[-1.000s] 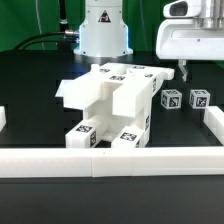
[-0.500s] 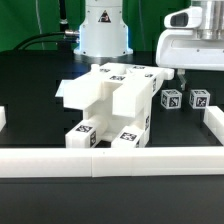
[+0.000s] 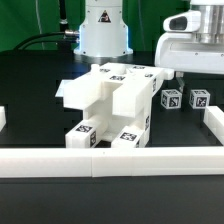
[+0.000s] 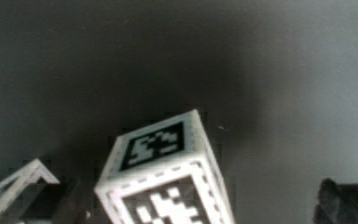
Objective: Assemble chair
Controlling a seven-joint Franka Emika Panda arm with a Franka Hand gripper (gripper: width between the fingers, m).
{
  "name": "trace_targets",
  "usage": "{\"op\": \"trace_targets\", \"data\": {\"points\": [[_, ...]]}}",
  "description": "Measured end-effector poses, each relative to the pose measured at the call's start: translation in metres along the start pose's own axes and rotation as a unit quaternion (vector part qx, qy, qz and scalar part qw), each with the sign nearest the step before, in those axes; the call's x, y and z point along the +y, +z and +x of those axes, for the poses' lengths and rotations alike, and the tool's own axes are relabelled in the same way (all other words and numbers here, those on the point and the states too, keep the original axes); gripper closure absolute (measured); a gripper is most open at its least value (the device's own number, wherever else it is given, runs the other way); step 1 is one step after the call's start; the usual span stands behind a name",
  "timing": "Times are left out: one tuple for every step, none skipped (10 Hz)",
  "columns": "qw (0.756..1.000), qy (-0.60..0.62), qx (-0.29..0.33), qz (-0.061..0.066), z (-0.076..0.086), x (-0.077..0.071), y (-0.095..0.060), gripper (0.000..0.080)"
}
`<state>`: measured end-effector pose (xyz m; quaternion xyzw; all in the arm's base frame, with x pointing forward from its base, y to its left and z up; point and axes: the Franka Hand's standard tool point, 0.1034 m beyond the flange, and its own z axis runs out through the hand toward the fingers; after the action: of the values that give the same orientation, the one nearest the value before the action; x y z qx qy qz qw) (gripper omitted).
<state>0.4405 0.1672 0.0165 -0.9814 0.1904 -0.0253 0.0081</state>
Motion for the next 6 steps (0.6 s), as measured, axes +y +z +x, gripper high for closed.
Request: {"op": "trace_targets", "data": {"points": [[1.0,0.0,-0.001,-0.003,0.0006,0.0039,0.0032,0.0151],[1.0,-0.002,-0.002,-0.005,0.0014,0.0065,0.0048,0.0151],[1.0,-0.002,-0.002,-0.005,0.0012,0.0067,0.0052,0.0151],[1.0,-0.002,-0.002,-0.006,0.0008,0.0068,0.0056,0.0283],[1.0,-0.002,-0.002,-0.006,0.0019,0.0074,0.0055,0.0283],[1.0,-0.001,-0.002,-0.006,0.0032,0.0084,0.0054,0.0418]]}}
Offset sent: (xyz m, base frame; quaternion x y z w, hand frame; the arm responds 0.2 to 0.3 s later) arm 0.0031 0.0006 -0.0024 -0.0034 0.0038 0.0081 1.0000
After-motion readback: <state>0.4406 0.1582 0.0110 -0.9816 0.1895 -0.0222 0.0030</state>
